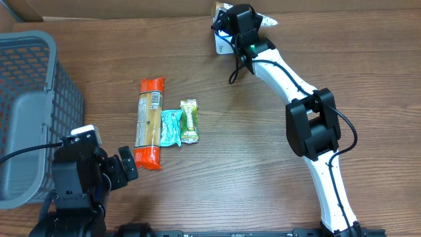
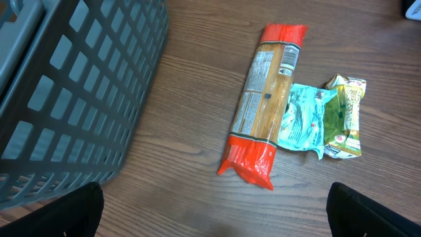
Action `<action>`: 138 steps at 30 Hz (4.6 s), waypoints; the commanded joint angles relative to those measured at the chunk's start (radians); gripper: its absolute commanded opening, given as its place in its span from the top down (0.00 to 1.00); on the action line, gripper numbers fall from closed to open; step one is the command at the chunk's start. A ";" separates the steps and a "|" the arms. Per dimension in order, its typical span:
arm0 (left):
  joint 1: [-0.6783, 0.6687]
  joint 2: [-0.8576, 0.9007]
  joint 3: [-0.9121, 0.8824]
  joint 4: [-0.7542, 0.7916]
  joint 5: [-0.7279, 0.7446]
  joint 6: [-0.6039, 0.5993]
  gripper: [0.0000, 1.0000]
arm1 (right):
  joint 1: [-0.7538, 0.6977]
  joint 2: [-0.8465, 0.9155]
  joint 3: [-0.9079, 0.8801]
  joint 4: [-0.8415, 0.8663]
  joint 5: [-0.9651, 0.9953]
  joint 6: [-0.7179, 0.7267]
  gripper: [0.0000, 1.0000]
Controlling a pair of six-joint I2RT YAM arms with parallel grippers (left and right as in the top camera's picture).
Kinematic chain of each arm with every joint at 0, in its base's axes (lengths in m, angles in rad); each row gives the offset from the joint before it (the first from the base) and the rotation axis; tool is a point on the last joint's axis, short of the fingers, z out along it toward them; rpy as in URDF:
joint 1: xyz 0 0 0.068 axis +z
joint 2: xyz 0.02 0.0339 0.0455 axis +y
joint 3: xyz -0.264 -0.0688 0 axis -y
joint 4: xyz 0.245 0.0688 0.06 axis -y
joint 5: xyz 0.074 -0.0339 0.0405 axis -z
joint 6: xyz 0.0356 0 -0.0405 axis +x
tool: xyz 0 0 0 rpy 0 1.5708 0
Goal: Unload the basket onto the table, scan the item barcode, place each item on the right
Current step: 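Hold the white tube against the front of the scanner, then carry the white tube to the right table edge and release, then move the right gripper down to the POKKA packet and grasp it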
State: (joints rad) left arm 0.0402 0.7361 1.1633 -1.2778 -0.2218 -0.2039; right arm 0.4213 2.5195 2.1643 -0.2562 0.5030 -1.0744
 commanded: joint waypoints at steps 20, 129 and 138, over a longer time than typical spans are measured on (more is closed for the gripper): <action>0.005 -0.003 -0.003 0.002 -0.016 -0.010 0.00 | 0.031 -0.049 0.014 0.009 0.197 -0.133 0.96; 0.005 -0.003 -0.003 -0.001 -0.016 -0.010 0.00 | 0.197 -0.425 -0.522 -0.555 -0.923 1.449 0.27; 0.005 -0.003 -0.003 -0.001 -0.016 -0.010 0.01 | 0.277 -0.349 -0.522 -0.519 -0.846 1.449 0.43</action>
State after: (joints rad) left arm 0.0402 0.7357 1.1633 -1.2789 -0.2218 -0.2039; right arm 0.7006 2.1567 1.6463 -0.7727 -0.3859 0.3702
